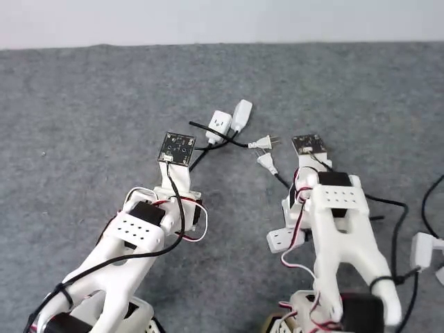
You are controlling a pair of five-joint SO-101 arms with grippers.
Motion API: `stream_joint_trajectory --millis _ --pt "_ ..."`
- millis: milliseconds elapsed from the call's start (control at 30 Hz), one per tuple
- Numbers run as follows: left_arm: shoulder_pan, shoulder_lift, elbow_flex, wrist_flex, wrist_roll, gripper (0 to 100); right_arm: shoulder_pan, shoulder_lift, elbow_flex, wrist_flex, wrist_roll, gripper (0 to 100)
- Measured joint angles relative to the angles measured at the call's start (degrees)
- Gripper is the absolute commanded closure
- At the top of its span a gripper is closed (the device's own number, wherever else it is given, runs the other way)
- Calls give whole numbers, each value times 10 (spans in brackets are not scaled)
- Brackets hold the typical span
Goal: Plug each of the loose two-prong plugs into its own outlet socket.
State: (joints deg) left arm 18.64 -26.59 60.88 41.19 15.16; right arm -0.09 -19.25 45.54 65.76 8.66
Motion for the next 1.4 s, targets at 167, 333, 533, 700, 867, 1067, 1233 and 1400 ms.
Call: stream_joint_trajectory --millis 167,333,533,700,867,1067,1233,1400 --pt "-4 0 0 0 0 984 -24 -48 -6 53 40 798" --pt "-18 0 0 0 0 984 -55 -55 -25 134 63 764" --pt "-25 0 0 0 0 984 -77 -55 -14 125 166 763" --pt "-40 0 0 0 0 984 -46 -55 39 108 484 762" --pt "-44 0 0 0 -1 984 10 -56 39 125 806 761" --pt "-93 0 0 0 -33 984 -17 -56 39 146 901 761" --pt "-137 0 -10 0 -39 984 -47 -55 39 122 908 761" --pt "-143 0 -10 0 -40 984 -47 8 39 69 909 764"
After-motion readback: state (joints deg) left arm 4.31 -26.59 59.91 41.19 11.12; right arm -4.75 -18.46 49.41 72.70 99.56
